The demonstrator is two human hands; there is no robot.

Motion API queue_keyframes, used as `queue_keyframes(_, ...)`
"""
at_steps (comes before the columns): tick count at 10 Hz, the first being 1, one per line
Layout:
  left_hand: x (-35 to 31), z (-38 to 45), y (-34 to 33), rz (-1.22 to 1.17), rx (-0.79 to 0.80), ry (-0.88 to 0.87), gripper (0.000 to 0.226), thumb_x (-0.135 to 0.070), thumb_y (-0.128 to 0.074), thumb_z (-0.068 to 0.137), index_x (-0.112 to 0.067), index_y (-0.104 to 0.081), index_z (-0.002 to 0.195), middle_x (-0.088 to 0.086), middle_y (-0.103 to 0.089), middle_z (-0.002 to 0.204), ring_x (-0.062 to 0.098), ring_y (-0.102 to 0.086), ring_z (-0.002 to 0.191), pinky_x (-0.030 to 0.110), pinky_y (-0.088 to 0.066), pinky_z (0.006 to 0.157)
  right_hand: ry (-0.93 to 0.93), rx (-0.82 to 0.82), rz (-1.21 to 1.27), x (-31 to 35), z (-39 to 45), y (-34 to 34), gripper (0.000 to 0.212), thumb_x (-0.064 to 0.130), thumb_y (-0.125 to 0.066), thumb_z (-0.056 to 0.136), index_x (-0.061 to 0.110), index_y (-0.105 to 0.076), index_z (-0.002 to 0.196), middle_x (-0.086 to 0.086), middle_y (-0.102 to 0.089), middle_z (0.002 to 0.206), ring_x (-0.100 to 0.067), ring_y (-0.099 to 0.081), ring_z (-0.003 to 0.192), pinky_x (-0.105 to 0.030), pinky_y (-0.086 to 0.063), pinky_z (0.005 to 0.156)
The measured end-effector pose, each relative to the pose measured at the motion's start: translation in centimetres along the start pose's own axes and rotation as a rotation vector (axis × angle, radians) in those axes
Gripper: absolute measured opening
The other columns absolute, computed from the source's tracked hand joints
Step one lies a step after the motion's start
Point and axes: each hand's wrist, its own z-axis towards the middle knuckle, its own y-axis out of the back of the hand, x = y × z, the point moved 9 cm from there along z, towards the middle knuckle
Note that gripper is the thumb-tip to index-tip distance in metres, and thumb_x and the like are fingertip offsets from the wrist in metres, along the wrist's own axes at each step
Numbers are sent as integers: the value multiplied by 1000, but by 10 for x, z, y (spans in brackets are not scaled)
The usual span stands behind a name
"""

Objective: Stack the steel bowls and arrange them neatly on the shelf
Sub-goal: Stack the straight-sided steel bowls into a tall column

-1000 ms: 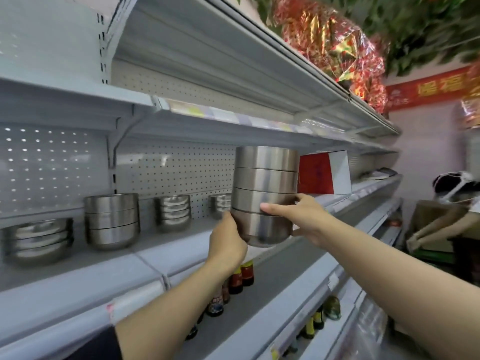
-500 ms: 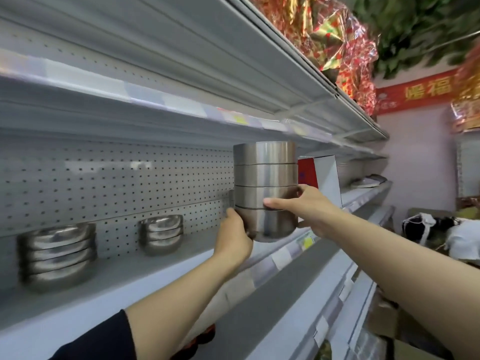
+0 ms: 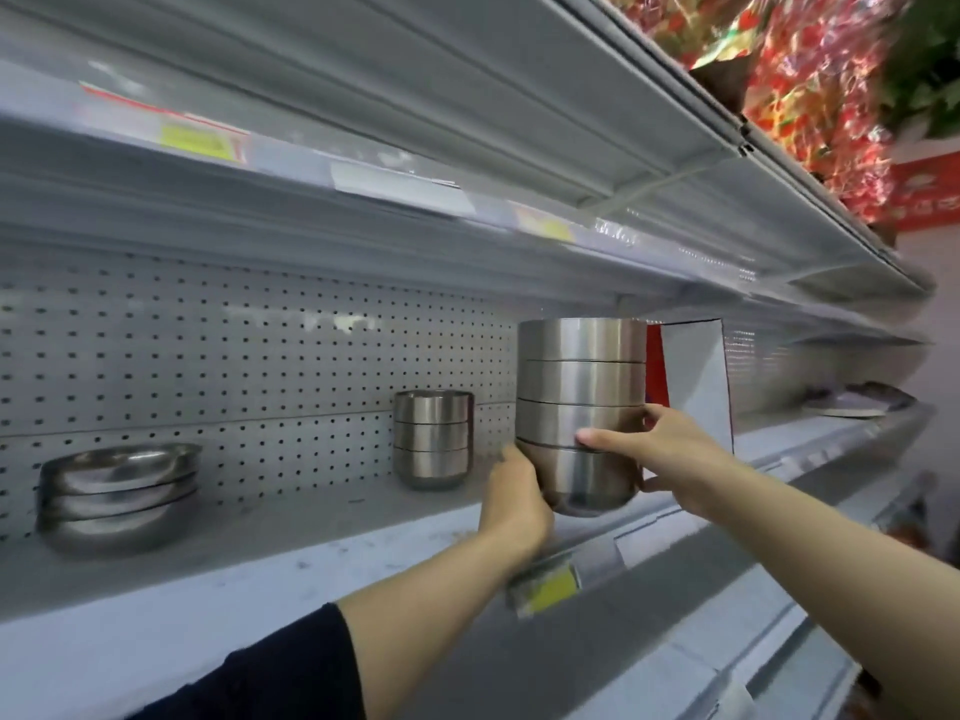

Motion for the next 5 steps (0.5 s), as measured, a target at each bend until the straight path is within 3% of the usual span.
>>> queue_keyframes(1,-18,30,-41,201,17,-58,46,1,-51,86,2,-36,129,21,-52,125,33,-53,114,30,-44,89,2,29,27,-22,42,25,68,33,-86,61,16,-52,118,1,-63,104,-15,-59,90,-27,-46,59)
queue_keyframes(2,-18,54,-63,202,8,-28,51,2,-52,85,3,-34,132,22,-52,125,33,-54,114,31,-44,92,2,35,47,-45,84,38,72,34,-87,59,15,-53,120,0,-63,108,-16,-60,94,-28,-46,60)
queue_keyframes(4,-1,114,-88,236,-14,7,46,1,-52,86,4,-38,129,20,-55,123,32,-55,114,30,-44,91,4,97,113,-76,161,28,75,30,-88,58,15,-52,122,0,-63,108,-20,-61,96,-35,-55,73)
queue_keyframes(5,16,147,-95,264,-41,29,35,-7,-49,90,-2,-43,125,16,-57,122,30,-56,111,31,-45,89,27,131,137,-83,193,15,78,32,-89,53,11,-55,120,-2,-67,104,-17,-66,90,-29,-57,69)
